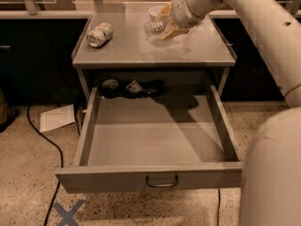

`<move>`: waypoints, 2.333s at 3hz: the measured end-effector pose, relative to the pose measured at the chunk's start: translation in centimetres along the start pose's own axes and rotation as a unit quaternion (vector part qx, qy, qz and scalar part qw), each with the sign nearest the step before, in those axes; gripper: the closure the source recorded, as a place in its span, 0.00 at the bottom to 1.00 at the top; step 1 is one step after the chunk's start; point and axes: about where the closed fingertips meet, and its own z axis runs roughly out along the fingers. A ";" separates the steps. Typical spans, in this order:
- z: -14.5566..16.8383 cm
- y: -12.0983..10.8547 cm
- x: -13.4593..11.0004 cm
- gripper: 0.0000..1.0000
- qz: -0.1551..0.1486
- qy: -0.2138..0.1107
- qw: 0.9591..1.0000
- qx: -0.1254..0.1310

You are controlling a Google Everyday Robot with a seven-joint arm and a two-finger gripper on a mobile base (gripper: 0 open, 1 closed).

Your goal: Pick water bottle from top drawer and place on counter

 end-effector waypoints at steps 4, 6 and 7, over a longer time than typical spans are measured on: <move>9.6 4.3 1.3 1.00 0.064 -0.060 0.992 -0.089; 9.7 4.3 1.3 0.58 0.064 -0.060 0.992 -0.090; 9.7 4.3 1.3 0.35 0.064 -0.060 0.992 -0.090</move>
Offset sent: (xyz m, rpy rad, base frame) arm 0.0480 0.0240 -0.0791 0.0505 0.2222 0.0478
